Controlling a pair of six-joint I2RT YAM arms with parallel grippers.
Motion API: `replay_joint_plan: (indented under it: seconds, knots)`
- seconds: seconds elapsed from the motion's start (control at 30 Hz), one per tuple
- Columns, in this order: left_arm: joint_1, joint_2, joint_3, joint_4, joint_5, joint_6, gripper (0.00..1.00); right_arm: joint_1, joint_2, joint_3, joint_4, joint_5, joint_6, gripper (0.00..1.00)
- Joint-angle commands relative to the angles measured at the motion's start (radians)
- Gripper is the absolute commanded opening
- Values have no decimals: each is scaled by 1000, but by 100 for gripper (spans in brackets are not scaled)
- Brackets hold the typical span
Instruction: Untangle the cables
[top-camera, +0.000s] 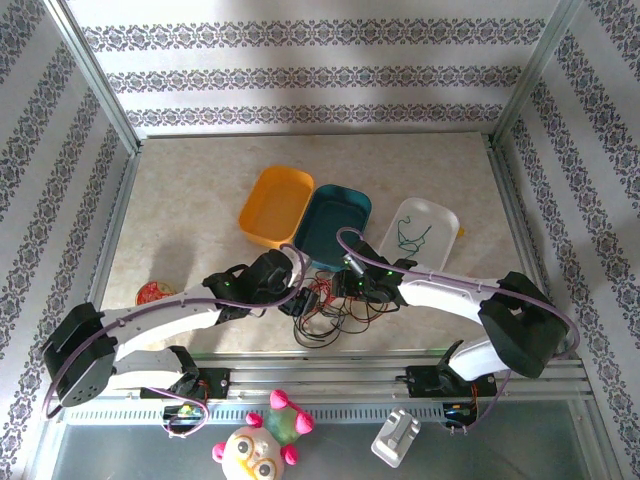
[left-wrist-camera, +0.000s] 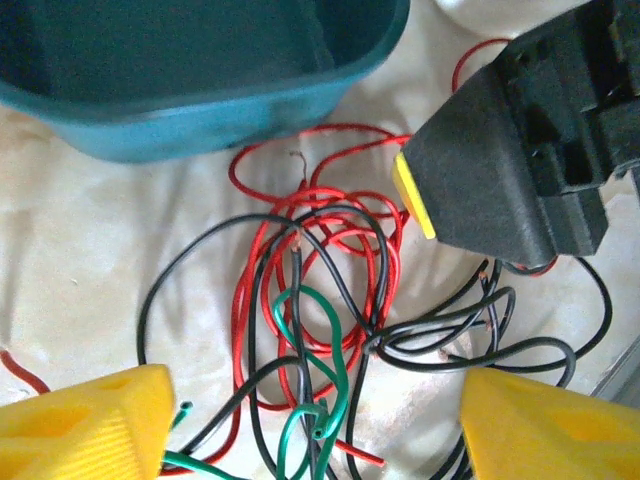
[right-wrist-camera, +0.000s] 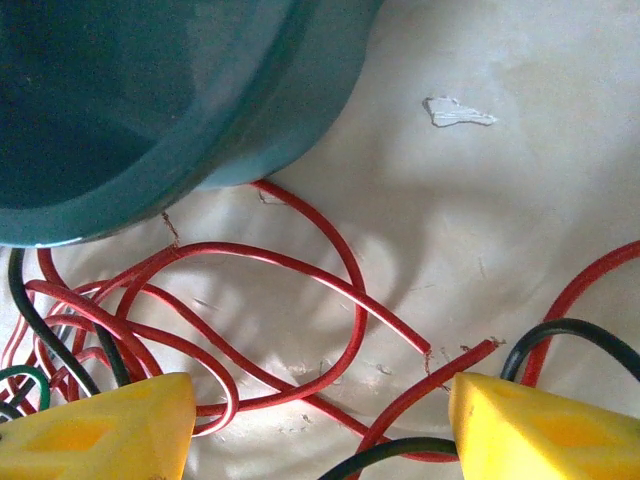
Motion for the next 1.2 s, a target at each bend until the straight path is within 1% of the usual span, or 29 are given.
replay_joint_plan:
  seconds: [0.0,0.07,0.13,0.23,0.43,0.47,0.6,0.63,0.8,0.9,1.0,1.17]
  knots:
    - [-9,29,5,-7,39,23,68,1,11,8,-2,-8,14,68]
    - [-11,41,4,8,56,21,66,1,10,8,-1,-8,15,68]
    - [-12,54,4,20,62,18,59,1,11,7,1,-8,16,67]
    - [-12,77,8,31,56,14,54,1,8,5,1,-6,16,67]
    - [-12,140,34,23,50,32,33,1,-6,-11,1,8,28,67]
    - [-12,147,39,16,42,38,29,1,-12,-14,1,12,28,67]
    - [-12,149,53,13,10,50,4,1,-33,-25,3,22,27,67]
    - [-13,141,53,21,1,51,0,1,-33,-25,3,23,27,67]
    - [-12,27,25,122,-68,27,0,1,-30,-25,-1,23,26,67]
    - [-10,-63,-8,214,-80,-11,0,0,-33,-25,-5,32,29,67]
    - [9,-127,-25,280,-39,-58,0,0,-39,-31,-8,46,38,67]
    - [83,-158,-44,379,112,-169,0,-2,-54,-45,-3,58,47,67]
